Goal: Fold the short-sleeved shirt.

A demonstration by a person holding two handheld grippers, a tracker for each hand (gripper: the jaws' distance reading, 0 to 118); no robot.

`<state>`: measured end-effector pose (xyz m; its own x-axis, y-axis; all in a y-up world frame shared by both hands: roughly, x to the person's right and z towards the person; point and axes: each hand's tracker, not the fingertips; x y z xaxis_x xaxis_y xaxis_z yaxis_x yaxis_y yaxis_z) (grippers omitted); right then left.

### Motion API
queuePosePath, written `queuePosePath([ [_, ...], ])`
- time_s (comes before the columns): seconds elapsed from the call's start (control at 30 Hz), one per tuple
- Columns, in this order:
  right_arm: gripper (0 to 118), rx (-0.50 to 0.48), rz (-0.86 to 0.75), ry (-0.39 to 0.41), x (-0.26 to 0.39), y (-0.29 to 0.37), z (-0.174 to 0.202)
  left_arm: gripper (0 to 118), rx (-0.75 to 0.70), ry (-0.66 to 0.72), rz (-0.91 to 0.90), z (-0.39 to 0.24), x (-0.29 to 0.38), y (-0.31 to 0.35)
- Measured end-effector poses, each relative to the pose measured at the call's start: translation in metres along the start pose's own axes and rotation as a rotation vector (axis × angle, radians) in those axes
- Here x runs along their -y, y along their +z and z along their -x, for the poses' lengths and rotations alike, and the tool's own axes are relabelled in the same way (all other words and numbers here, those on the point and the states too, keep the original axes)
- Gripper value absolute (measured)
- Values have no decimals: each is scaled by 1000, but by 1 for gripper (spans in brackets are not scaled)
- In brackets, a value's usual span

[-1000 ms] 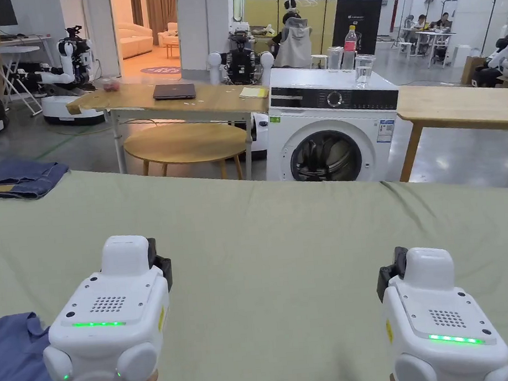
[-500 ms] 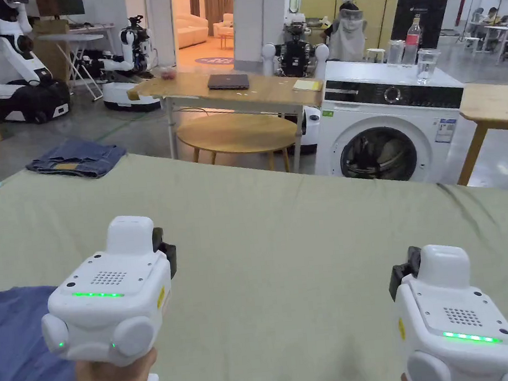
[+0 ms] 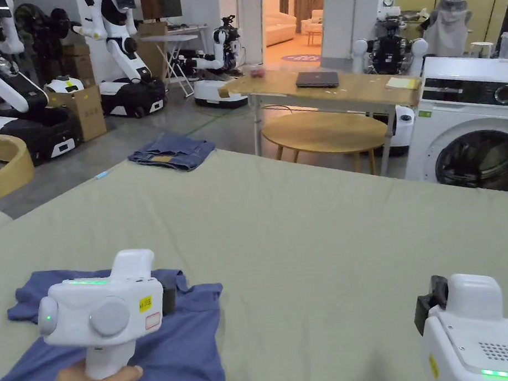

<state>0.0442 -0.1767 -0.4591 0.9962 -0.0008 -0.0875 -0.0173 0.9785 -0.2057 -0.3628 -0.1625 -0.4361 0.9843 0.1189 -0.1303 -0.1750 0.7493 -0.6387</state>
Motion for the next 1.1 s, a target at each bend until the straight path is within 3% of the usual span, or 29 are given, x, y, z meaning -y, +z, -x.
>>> queuePosePath([
  [0.1, 0, -26, 13, 4, 4, -4, 4, 26, 62, 14, 143, 12, 6, -21],
  [0.2, 0, -30, 18, 15, 6, -3, 4, 71, 112, 44, 209, 14, 13, -38],
  [0.27, 0, -24, 22, 32, 7, -3, 4, 72, 112, 75, 217, 12, 16, -48],
  [0.47, 0, -7, 48, 30, 12, -3, -5, 67, 67, 45, 379, -1, 35, -97],
  [0.53, 0, -1, 57, 33, 14, -3, -6, 62, 4, -43, 378, -10, 46, -105],
  [0.57, 0, 0, 63, 36, 15, -3, -7, 55, -23, -101, 333, -19, 48, -100],
  [0.6, 0, 2, 67, 36, 16, -2, -8, 39, -38, -129, 325, -27, 47, -97],
  [0.63, 0, 3, 69, 34, 17, -2, -8, 6, -42, -146, 322, -32, 47, -95],
  [0.67, 0, 5, 69, 32, 19, -1, -9, 0, -20, -161, 309, -37, 48, -90],
  [0.83, 0, 5, 84, 25, 20, 1, -12, 0, -38, -178, 300, -41, 51, -92],
  [1.1, 0, 26, 67, 12, 13, 10, -26, 0, 66, -21, 108, -26, 23, -54],
])
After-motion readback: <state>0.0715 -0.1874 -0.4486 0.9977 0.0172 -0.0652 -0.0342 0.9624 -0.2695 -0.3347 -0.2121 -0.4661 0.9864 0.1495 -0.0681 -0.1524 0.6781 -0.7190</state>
